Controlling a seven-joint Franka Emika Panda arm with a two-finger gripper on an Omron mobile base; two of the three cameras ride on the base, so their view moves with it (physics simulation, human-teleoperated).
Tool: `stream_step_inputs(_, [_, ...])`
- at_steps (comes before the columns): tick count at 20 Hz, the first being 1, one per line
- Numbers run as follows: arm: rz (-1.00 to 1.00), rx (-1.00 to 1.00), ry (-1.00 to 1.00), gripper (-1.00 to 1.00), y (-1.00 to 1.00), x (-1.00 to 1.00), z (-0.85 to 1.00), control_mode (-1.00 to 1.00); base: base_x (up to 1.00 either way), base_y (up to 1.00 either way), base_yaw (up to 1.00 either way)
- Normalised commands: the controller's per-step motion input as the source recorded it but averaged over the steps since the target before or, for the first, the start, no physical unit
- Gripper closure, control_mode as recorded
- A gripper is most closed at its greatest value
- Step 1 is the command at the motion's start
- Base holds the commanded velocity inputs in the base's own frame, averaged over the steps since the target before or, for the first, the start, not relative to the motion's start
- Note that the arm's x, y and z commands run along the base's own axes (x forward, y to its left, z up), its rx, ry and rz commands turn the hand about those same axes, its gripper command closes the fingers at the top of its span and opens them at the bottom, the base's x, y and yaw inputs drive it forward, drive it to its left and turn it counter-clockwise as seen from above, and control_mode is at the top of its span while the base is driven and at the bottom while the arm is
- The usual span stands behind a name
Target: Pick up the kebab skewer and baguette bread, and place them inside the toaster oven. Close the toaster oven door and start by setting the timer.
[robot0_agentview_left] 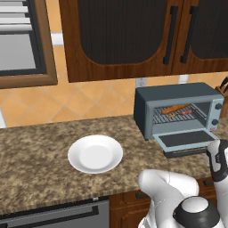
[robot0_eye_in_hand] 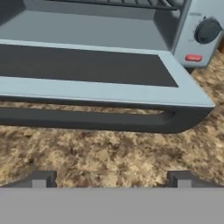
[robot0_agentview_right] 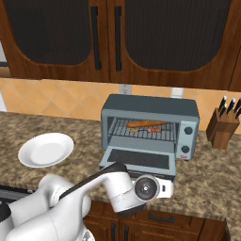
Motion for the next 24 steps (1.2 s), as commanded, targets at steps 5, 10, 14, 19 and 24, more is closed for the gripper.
stream_step_inputs(5, [0.0, 0.04, -0.09, -1.0, 0.0, 0.27, -0.03, -1.0, 0.0, 0.0, 0.0])
stream_step_inputs(10, [0.0, 0.05, -0.07, -1.0, 0.0, 0.35, -0.07, -1.0, 0.0, 0.0, 0.0])
stream_step_inputs(14, [0.0, 0.02, -0.02, -1.0, 0.0, 0.09, -0.23, -1.0, 0.0, 0.0, 0.0])
stream_step_inputs(19, [0.0, 0.01, -0.06, -1.0, 0.0, 0.07, -0.24, -1.0, 0.0, 0.0, 0.0])
stream_step_inputs(24, [0.0, 0.0, -0.07, -1.0, 0.0, 0.17, -0.02, -1.0, 0.0, 0.0, 0.0])
